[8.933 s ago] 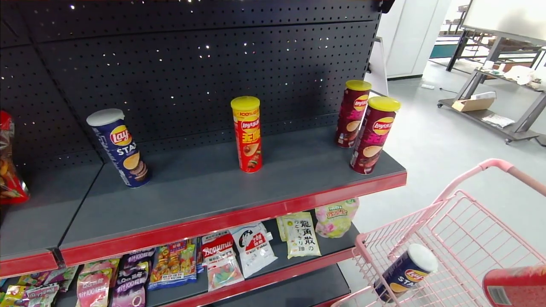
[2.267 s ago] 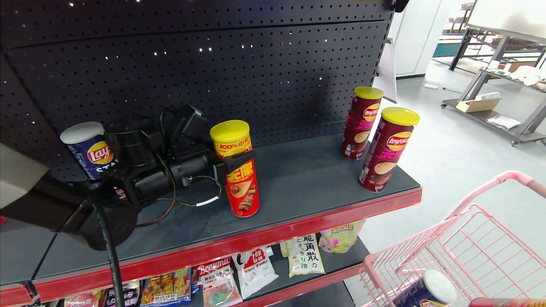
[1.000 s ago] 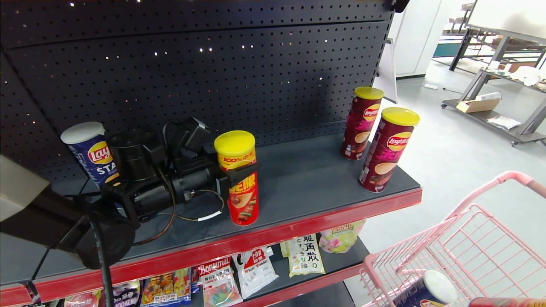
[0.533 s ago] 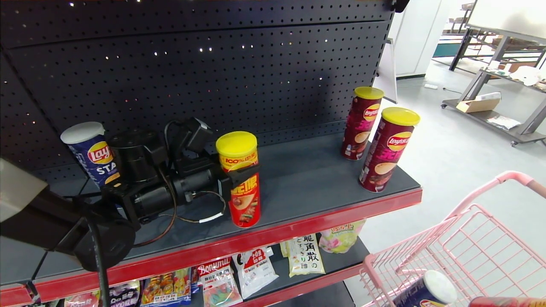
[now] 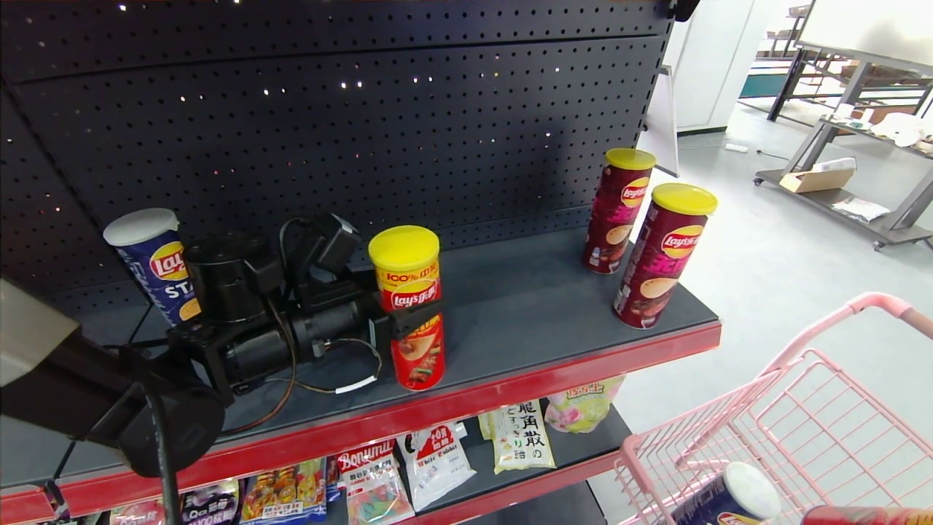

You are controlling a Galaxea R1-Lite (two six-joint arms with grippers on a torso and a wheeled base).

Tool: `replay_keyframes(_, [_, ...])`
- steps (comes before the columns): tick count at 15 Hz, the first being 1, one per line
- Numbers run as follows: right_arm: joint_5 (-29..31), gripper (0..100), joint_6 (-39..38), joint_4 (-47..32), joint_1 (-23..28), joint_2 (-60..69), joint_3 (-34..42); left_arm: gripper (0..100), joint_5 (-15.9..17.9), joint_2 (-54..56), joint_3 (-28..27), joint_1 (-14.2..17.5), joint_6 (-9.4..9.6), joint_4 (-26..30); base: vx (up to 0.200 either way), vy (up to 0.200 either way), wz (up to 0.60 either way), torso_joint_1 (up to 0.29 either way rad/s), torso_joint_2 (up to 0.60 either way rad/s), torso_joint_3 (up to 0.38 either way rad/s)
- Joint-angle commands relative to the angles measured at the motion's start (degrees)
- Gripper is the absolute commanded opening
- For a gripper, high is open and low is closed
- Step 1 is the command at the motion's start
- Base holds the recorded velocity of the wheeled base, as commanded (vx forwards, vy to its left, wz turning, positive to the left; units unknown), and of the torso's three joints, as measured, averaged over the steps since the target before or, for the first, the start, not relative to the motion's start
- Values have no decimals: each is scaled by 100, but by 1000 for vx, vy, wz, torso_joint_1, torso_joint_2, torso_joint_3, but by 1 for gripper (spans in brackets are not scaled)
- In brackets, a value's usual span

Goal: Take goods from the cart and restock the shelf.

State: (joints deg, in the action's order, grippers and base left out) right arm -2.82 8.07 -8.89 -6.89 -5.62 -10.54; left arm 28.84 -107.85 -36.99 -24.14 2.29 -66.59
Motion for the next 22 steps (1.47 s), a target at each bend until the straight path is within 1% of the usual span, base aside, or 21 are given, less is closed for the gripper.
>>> replay_keyframes(1, [0,0,2,1,-6,-9,0,100,-10,-8,-2,-3,-1,-39,0,0,0,0,0,0])
replay_keyframes(7, [-8,0,2,1,-6,-9,0,100,-72,150,-54,6,-18,-30,0,0,0,0,0,0])
replay_keyframes(9, [-8,0,2,1,3,-9,9,100,-37,484,121,6,-124,-4,0,0,0,0,0,0])
replay_keyframes(10, [-8,0,2,-8,-6,-9,9,100,-28,598,174,6,-133,-4,0,0,0,0,0,0])
replay_keyframes(19, [0,0,2,-8,12,-18,17,100,-19,1223,148,41,-141,5,0,0,0,0,0,0])
replay_keyframes(21, [0,0,2,-8,12,-9,9,100,-81,1451,113,102,-264,23,0,0,0,0,0,0])
replay_keyframes(22, [0,0,2,-8,12,-9,26,100,-151,1583,69,208,-299,111,0,0,0,0,0,0])
